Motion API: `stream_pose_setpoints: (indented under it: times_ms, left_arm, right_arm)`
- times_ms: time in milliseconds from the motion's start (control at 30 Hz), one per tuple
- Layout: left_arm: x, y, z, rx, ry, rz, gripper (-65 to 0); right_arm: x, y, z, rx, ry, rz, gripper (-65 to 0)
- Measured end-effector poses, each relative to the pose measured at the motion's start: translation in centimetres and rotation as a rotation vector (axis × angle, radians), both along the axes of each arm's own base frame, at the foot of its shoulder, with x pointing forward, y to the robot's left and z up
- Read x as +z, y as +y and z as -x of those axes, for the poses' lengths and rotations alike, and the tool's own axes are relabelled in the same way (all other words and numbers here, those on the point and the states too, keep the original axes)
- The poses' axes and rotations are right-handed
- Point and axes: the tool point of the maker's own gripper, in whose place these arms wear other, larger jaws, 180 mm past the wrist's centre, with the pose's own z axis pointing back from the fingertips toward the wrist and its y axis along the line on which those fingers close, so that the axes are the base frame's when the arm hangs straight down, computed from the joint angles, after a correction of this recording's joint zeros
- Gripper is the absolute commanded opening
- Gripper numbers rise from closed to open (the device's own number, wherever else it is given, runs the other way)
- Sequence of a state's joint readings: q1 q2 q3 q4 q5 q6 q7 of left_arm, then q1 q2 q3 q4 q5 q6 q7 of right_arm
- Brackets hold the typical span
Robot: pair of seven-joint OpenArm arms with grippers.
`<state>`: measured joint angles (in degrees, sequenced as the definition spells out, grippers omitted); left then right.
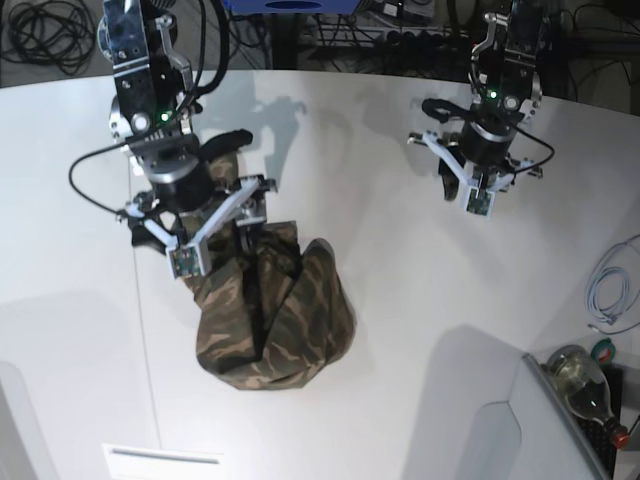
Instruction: Layout the t-shirt on the table in an organized manner, then fold the t-shirt properly
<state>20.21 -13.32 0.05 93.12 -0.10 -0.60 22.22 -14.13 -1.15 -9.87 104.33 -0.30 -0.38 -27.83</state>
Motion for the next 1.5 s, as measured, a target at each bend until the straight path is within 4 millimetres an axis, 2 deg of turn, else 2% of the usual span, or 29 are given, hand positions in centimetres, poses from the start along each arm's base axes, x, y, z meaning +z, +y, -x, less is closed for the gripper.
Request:
stream_pose_setpoints:
  times_ms: [100, 133, 267, 300, 333, 433, 467, 500, 533, 633, 700, 767, 833, 933, 1000, 1167, 1267, 1367, 1433, 1500]
  left_arm:
    - [-0.3, 0.1, 0.0, 0.002, 0.009, -0.002, -47.6]
    - [-0.1, 0.0, -0.3, 0.001, -0.001, 0.002, -47.6]
    - [-0.1, -0.3, -0.9, -0.002, -0.008, 0.005, -47.6]
    - [-0.1, -0.6, -1.2, 0.001, -0.010, 0.014, -47.6]
    - [-0.1, -0.9, -1.6, 0.014, -0.017, 0.027, -47.6]
    - [-0.2, -2.2, -3.5, 0.009, -0.030, 0.064, -47.7]
    - [-0.3, -2.4, -4.2, 0.016, -0.034, 0.065, -47.7]
    - [-0.5, -2.9, -4.8, 0.014, -0.039, 0.066, -47.7]
    - [-0.8, -3.9, -5.4, -0.017, -0.033, 0.061, -47.7]
    - [-2.4, -8.3, -6.1, -0.146, 0.014, 0.072, -49.2]
    - [-3.4, -11.5, -6.2, -0.236, 0.047, 0.079, -54.8]
    - [-3.6, -14.2, -6.7, -0.305, 0.054, 0.079, -63.4]
    - [-2.7, -16.8, -7.6, -0.361, 0.027, 0.095, -65.0]
    - [-1.9, -18.9, -9.1, -0.389, 0.003, 0.105, -65.0]
    - [-2.2, -19.5, -10.0, -0.382, 0.013, 0.106, -65.0]
    - [-5.1, -20.3, -11.9, -0.389, 0.014, 0.105, -65.0]
    - [-5.9, -19.5, -13.7, -0.381, -0.024, 0.115, -65.0]
    - [-5.9, -17.0, -15.3, -0.355, -0.038, 0.072, -65.0]
    - [-5.9, -14.1, -15.5, -0.349, -0.069, 0.042, -65.0]
    - [-5.8, -10.9, -15.9, -0.327, -0.086, -0.003, -65.0]
  right_arm:
    - [1.5, 0.4, -2.6, -0.027, -0.056, -0.022, -16.1]
    - [1.4, 0.7, -3.1, -0.021, -0.056, -0.029, -16.1]
    - [-1.1, 1.7, -3.2, -0.006, 0.023, -0.027, -16.5]
    - [-1.6, 1.8, -3.2, -0.009, 0.038, -0.028, -18.6]
    - [-1.6, 1.9, -3.4, -0.007, 0.040, -0.032, -25.2]
    - [-0.7, 2.0, -3.8, -0.010, 0.010, -0.040, -57.9]
    - [-0.2, 1.9, -3.8, -0.013, -0.002, -0.042, -65.0]
    - [0.3, 1.6, -3.6, -0.020, -0.017, -0.044, -65.0]
    - [0.6, 1.5, -3.2, -0.022, -0.025, -0.041, -60.8]
    - [1.0, 1.3, -2.1, -0.028, -0.026, -0.047, -65.0]
    - [1.1, 1.3, -1.8, -0.029, -0.022, -0.051, -64.5]
    - [0.7, 1.2, -1.6, -0.028, 0.012, -0.043, -64.4]
    - [0.5, 1.2, -1.5, -0.026, 0.033, -0.039, -64.4]
    - [0.7, 1.0, -1.8, -0.025, 0.021, -0.034, -64.4]
    - [1.4, 0.5, -1.7, -0.009, 0.001, -0.008, -64.4]
    - [3.4, -0.5, -1.0, -0.018, -0.004, 0.012, -64.4]
    - [3.7, -1.0, -0.2, 0.004, -0.002, 0.030, -64.4]
    - [2.5, -3.0, 0.8, 0.012, 0.043, 0.103, -64.4]
    - [1.9, -4.2, 1.4, 0.013, 0.062, 0.147, -64.4]
    - [1.5, -4.7, 1.8, 0.021, 0.076, 0.161, -64.4]
